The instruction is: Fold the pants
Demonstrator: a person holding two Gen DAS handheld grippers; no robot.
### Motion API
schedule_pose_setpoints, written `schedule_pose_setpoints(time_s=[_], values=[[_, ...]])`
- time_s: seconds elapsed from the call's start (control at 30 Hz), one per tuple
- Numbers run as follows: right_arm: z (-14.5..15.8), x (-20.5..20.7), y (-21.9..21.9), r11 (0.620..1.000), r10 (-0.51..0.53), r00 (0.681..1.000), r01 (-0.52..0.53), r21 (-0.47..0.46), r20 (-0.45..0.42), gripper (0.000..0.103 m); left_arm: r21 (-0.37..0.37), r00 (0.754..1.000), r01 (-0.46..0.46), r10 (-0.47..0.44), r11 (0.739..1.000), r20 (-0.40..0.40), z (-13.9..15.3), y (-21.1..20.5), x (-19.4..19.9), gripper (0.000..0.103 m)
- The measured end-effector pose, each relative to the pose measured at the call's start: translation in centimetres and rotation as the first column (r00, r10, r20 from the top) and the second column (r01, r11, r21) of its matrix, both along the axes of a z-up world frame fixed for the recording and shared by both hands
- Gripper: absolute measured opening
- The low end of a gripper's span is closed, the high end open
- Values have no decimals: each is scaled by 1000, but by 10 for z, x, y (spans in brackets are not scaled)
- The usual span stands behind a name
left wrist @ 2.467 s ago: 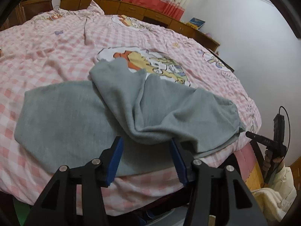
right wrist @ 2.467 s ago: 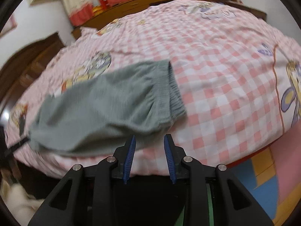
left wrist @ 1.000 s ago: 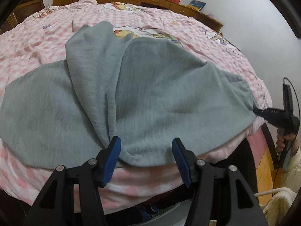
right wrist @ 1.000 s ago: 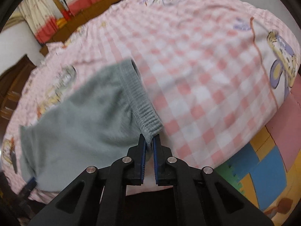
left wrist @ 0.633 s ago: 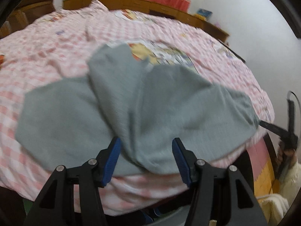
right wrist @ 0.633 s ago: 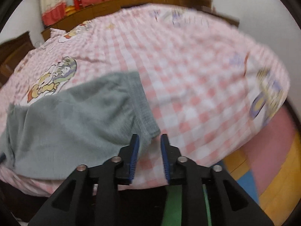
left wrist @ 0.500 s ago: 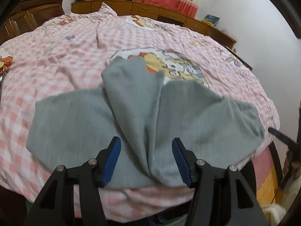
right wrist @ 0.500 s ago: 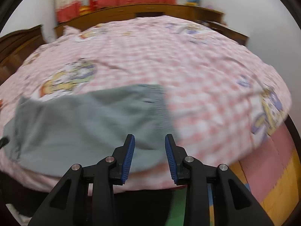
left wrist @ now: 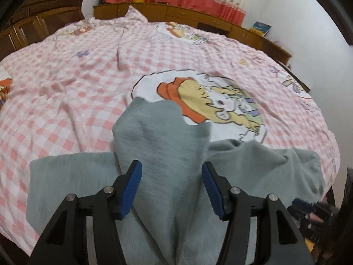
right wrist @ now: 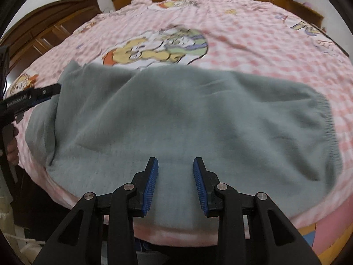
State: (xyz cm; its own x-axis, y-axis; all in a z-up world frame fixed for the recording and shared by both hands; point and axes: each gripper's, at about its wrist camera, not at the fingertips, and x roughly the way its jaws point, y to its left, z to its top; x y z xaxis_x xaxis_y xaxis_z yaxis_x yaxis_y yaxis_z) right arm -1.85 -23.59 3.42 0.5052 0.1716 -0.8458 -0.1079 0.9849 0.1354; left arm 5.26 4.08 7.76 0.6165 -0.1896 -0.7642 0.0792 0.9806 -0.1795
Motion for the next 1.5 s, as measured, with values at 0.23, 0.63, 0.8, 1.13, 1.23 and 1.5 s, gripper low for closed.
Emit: schedule_pose_setpoints(time_s=[0.23, 0.63, 0.8, 1.13, 1.23, 1.5], values=[[-16, 2, 0, 998, -39, 999, 39, 43, 0, 43, 44, 1000, 1, -1, 999, 0, -20, 2, 10, 10], [-25, 5, 33, 999, 41, 999, -41, 4, 10, 98, -47, 991, -116, 118, 992, 59, 1, 78, -42, 12], [-24, 4, 27, 998, 21, 1000, -22, 55, 16, 98, -51, 979, -205, 205, 977, -9, -18, 111, -59, 40], [-23, 2, 24, 996, 1, 1000, -4, 91, 31, 98, -120, 984, -177, 175, 977, -27, 3, 82, -53, 82], [-23, 1, 25, 996, 5, 999, -8, 83, 40, 98, -65, 976, -208, 202, 976, -80, 1, 62, -30, 84], [-23, -3, 14, 988, 9, 998, -18, 153, 59, 98, 50, 959, -267, 270, 962, -87, -20, 35, -5, 47]])
